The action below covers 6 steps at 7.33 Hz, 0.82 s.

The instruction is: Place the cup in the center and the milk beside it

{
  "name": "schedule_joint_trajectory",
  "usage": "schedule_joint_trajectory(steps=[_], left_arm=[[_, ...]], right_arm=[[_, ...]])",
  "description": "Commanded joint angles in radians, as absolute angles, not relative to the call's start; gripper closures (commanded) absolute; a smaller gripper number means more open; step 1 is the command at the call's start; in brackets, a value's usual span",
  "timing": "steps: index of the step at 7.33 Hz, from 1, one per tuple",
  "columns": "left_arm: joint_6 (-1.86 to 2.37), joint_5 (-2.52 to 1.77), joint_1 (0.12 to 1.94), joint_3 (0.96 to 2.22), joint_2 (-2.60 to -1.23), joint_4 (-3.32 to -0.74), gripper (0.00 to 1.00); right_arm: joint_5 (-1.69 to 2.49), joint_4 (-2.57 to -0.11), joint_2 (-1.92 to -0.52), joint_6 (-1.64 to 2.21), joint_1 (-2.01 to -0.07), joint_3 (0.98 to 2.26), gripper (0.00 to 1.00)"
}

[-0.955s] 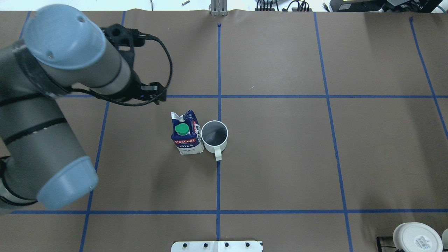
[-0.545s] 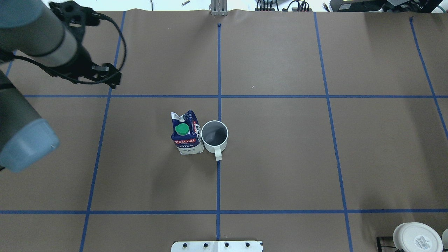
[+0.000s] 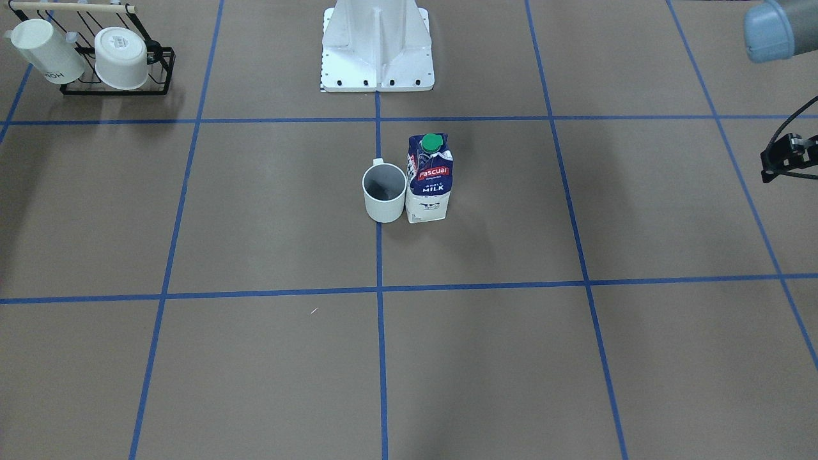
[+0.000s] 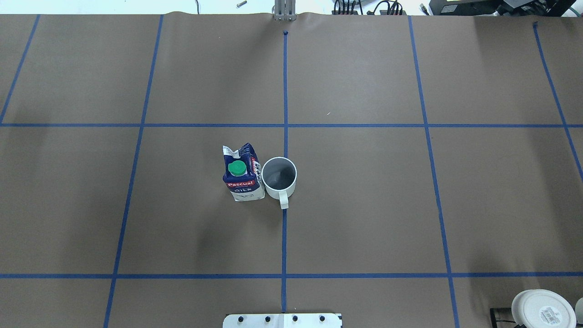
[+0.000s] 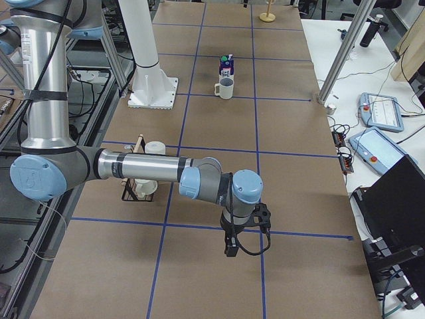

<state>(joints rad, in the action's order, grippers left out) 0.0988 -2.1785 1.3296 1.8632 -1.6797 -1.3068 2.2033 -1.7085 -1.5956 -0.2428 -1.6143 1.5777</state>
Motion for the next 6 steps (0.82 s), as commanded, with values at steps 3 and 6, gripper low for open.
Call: schedule_joint_trajectory(steps=[3, 6], left_arm=[[0.067, -2.363, 1.493, 1.835, -1.393, -1.582, 0.01], [0.072, -2.387, 1.508, 1.809, -1.397, -1.591, 0.01]], right_arm=[[2.204, -1.707, -1.597, -0.242, -1.615, 1.583, 0.0], [2.206, -1.707, -1.594, -0.242, -1.614, 1.585, 0.0]])
